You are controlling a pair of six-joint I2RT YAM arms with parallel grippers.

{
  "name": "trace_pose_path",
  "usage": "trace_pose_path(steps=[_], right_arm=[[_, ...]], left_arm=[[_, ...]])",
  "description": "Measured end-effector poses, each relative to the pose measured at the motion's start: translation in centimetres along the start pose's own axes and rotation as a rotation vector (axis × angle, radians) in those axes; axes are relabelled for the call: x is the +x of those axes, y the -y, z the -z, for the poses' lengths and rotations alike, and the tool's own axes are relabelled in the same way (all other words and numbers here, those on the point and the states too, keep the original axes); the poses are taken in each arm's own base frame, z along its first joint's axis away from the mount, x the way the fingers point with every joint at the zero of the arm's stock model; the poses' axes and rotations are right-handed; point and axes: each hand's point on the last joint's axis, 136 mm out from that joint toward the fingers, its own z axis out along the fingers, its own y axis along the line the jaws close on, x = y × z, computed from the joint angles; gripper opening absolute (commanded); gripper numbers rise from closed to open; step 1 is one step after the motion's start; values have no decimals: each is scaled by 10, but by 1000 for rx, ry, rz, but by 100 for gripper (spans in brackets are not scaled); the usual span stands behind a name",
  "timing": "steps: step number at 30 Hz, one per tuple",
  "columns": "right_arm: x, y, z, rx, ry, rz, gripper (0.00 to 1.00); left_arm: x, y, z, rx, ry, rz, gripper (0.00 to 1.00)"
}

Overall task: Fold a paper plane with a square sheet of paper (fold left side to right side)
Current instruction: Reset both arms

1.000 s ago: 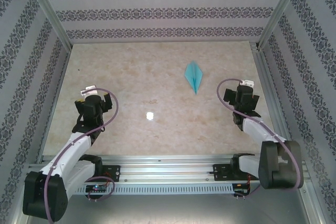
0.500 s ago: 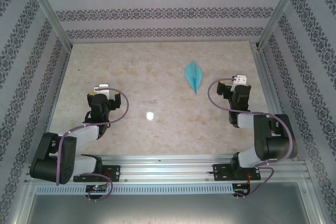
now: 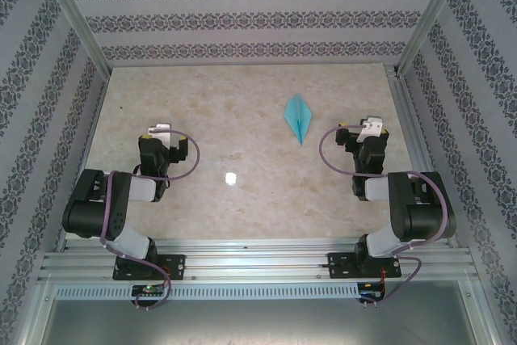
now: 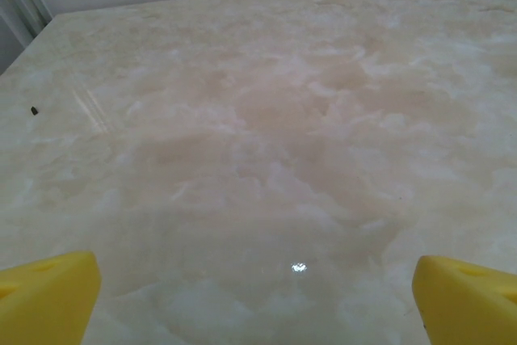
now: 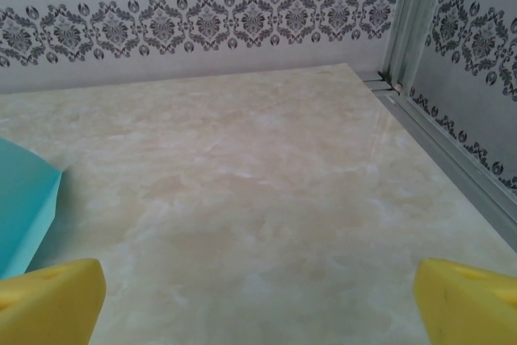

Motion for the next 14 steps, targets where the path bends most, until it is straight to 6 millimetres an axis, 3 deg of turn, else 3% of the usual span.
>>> trace_pose_path(steps=[14], right_arm=[[-1, -6, 1, -16, 5, 22, 98]], left_arm=[[-2, 8, 0, 46, 6, 1, 100]])
